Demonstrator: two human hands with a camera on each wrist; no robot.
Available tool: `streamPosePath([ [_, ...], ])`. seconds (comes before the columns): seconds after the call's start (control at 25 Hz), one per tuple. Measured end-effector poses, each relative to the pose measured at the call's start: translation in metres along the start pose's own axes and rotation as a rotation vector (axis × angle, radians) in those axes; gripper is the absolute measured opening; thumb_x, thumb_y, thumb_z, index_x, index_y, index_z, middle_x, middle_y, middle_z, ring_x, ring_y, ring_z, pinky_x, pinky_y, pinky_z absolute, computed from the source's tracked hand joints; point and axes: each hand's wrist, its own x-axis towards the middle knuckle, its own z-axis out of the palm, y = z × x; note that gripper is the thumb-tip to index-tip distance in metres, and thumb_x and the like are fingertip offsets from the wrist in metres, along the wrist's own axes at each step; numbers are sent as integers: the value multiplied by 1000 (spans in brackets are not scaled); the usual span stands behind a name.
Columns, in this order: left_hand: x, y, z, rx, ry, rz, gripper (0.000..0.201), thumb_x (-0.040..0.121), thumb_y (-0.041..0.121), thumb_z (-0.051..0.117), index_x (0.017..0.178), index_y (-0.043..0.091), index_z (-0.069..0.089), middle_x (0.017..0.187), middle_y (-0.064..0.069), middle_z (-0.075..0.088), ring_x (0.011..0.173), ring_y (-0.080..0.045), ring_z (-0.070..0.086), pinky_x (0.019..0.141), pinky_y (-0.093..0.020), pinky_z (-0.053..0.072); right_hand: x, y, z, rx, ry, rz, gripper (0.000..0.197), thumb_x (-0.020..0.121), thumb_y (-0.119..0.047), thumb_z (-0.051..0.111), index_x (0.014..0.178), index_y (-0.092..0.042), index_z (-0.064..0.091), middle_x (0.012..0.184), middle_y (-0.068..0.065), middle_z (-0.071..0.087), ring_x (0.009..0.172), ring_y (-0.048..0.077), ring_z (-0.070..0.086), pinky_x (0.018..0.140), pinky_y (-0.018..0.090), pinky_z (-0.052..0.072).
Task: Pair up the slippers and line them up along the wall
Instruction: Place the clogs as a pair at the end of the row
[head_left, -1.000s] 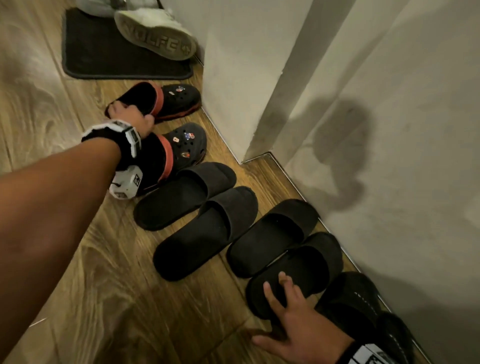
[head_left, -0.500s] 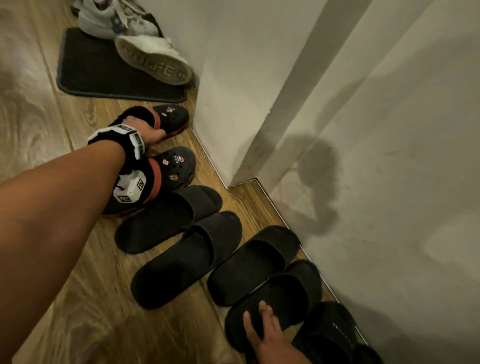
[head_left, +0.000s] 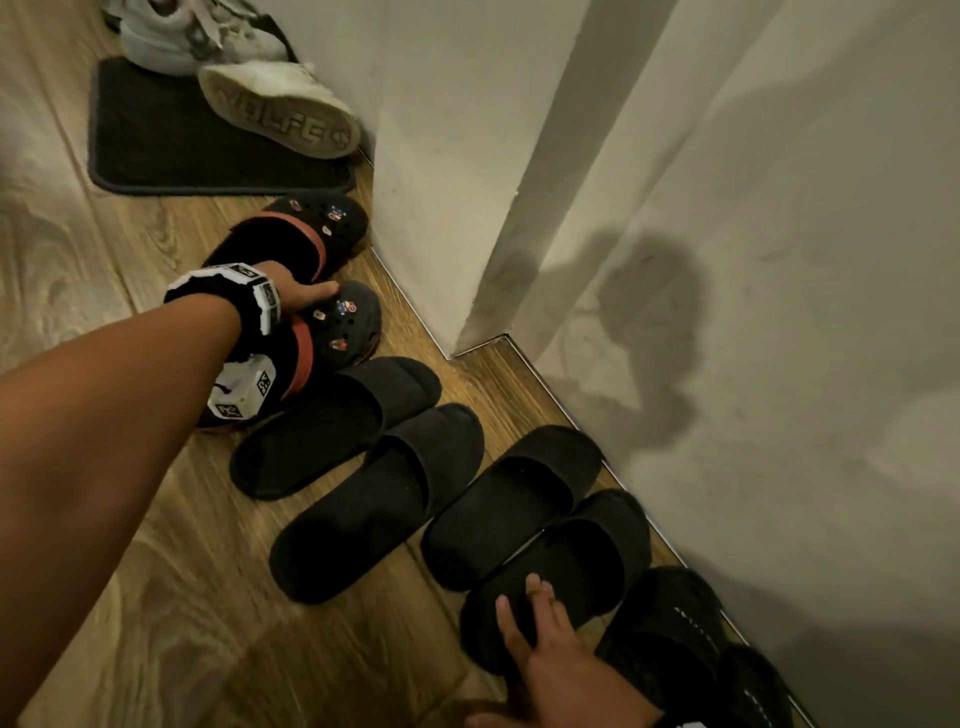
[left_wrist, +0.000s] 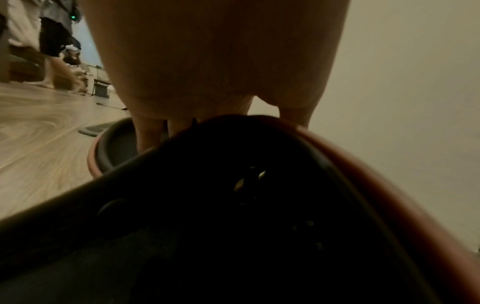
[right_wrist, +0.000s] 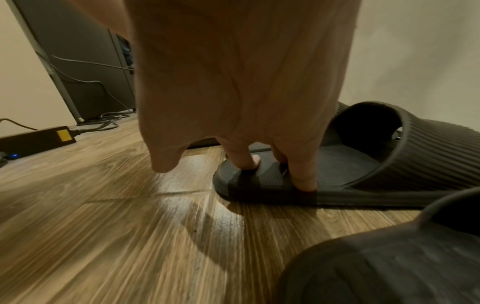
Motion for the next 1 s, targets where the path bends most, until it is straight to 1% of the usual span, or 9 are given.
streamPosePath([
  [0.16, 4, -3, -10, 45, 96, -7, 84, 87, 60, 51, 131, -11, 48, 136, -33, 50, 127, -45, 46, 107, -46, 37, 2, 0, -1, -41, 12, 0, 87, 92, -59, 43, 154, -19, -4, 157, 25, -21, 146, 41, -18, 119, 42, -1],
  [0.32, 5, -14, -25, 79, 121, -36, 79, 89, 54, 52, 142, -4, 38, 144, -30, 42, 135, -42, 39, 112, -45, 32, 7, 1, 1, -41, -5, 11, 90, 90, -60, 47, 154, -21, -5, 157, 24, -24, 145, 39, -21, 119, 42, -2],
  [0.4, 4, -19, -32, 117, 129, 29, 68, 93, 43, 52, 142, -2, 40, 146, -28, 41, 136, -40, 39, 112, -44, 32, 10, 4, 4, -48, 0, 17, 84, 95, -54, 45, 154, -21, -5, 157, 23, -25, 145, 38, -22, 119, 42, -3],
  [0.52, 4, -22, -34, 100, 149, 123, 50, 96, 43, 46, 119, 3, 62, 128, -25, 59, 118, -40, 55, 99, -43, 42, 12, 6, 10, -12, -22, 8, 108, 72, -82, 35, 153, -24, -8, 155, 22, -29, 144, 39, -23, 117, 42, -5],
  [0.56, 3, -23, -32, 63, 135, 124, 55, 93, 51, 45, 112, 4, 66, 123, -24, 62, 114, -39, 57, 97, -42, 43, 12, 6, 11, -5, -21, 1, 116, 62, -86, 29, 153, -25, -9, 155, 22, -29, 144, 39, -23, 117, 43, -5],
  [0.64, 0, -24, -24, -89, 55, 63, 69, 89, 63, 42, 115, 4, 67, 126, -23, 61, 119, -38, 55, 103, -43, 40, 12, 8, 12, 13, -6, -15, 123, 52, -89, 24, 152, -27, -9, 155, 22, -30, 144, 39, -24, 117, 45, -5],
  [0.72, -5, -23, -17, -190, -21, 4, 71, 90, 65, 36, 121, 8, 66, 132, -20, 59, 125, -35, 51, 108, -40, 33, 13, 11, 11, 41, -3, -32, 126, 48, -93, 22, 152, -29, -10, 155, 20, -31, 144, 37, -25, 118, 46, -4],
  [0.88, -17, -14, -13, -276, -88, 26, 59, 101, 46, 26, 121, 8, 67, 137, -13, 57, 129, -30, 46, 112, -34, 24, 8, 15, 11, 79, 23, -55, 130, 46, -97, 21, 152, -28, -8, 156, 18, -30, 145, 34, -25, 118, 45, -2],
  [1.0, -32, -10, -11, -220, -5, 56, 59, 101, 46, 26, 122, 8, 66, 136, -20, 56, 129, -35, 47, 115, -39, 28, 4, 15, 12, 88, 46, -81, 125, 57, -98, 28, 152, -26, -9, 155, 19, -31, 145, 35, -23, 118, 45, -1],
])
